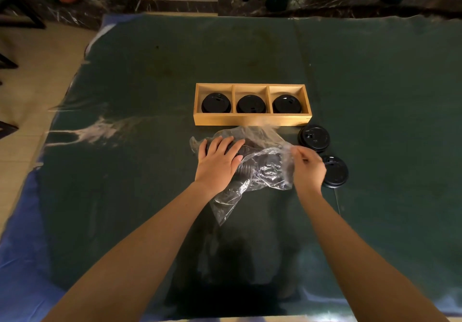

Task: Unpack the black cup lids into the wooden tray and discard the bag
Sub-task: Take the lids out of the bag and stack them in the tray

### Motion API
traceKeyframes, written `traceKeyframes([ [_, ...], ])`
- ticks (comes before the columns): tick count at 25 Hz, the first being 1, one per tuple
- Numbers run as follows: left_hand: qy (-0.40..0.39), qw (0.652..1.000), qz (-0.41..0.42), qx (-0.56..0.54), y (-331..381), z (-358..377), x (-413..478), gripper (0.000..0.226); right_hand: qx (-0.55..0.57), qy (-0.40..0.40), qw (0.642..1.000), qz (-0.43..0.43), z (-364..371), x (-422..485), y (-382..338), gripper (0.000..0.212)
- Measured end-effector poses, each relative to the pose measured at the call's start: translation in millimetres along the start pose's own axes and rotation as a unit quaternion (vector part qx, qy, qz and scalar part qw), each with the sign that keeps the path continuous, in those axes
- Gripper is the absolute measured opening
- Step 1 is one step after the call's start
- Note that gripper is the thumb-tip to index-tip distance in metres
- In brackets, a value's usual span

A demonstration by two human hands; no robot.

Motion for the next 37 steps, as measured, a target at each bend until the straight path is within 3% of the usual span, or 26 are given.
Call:
traceKeyframes([
  [3, 0.002, 1.000, 0.002, 0.005, 1, 1, -3, 0.043, -0.083, -0.034, 0.995, -0.052, -9, 3, -9, 0.018],
  [7, -0.010, 1.000, 0.001, 0.026, 1, 1, -1, 0.046, -0.056, -0.055, 0.991, -0.107, 3, 6, -52, 0.026],
  [10, -0.019, 0.999, 0.008, 0.034, 3, -1, -1, 0.049, -0.276, -0.139, 0.945, -0.105, 25, 17, -66, 0.037],
  [12, -0.024, 0.999, 0.014, 0.043, 6, -2, -4, 0.049, -0.323, -0.145, 0.929, -0.107, 23, 24, -66, 0.024],
  [16, -0.019, 0.998, 0.024, 0.056, 4, -5, -9, 0.046, -0.204, -0.048, 0.973, -0.098, -20, 40, -55, 0.014],
  [18, -0.015, 0.998, 0.034, 0.053, 1, -6, -12, 0.045, -0.185, -0.040, 0.979, -0.070, -37, 44, -31, 0.012],
  [22, -0.015, 0.997, 0.058, 0.039, 0, -6, -16, 0.043, -0.219, -0.063, 0.973, 0.030, -49, 42, 34, 0.017],
  [25, -0.016, 0.997, 0.070, 0.030, -3, -6, -14, 0.042, -0.303, -0.104, 0.946, 0.048, -41, 38, 58, 0.022],
  [27, -0.018, 0.997, 0.073, 0.025, -4, -7, -12, 0.042, -0.282, -0.103, 0.952, 0.054, -43, 44, 64, 0.028],
  [30, -0.026, 0.998, 0.060, 0.007, -5, -7, -10, 0.041, -0.140, -0.057, 0.978, 0.143, -73, 60, 66, 0.023],
  [31, -0.027, 0.998, 0.054, 0.000, -5, -7, -9, 0.040, -0.133, -0.025, 0.978, 0.160, -86, 64, 64, 0.023],
  [33, -0.023, 0.999, 0.049, -0.005, -3, -9, -8, 0.040, -0.182, 0.006, 0.977, 0.107, -101, 69, 45, 0.023],
  [35, -0.013, 0.999, 0.045, -0.002, 0, -11, -7, 0.038, -0.190, -0.075, 0.978, 0.041, -80, 63, 17, 0.025],
  [36, -0.006, 0.999, 0.044, 0.002, 2, -13, -7, 0.037, -0.145, -0.135, 0.978, 0.062, -64, 58, 13, 0.028],
  [37, 0.002, 0.999, 0.044, 0.004, 3, -14, -6, 0.035, -0.036, -0.185, 0.972, 0.139, -48, 50, 13, 0.029],
])
Point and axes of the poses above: each hand's wrist, its own x-axis towards the middle knuckle, its own z-axis out of the palm, y = z × x, the point moved 6 cm from there along x, towards the middle knuckle, and after that the axes turned 2 degrees about -z, right-handed, at the moved point
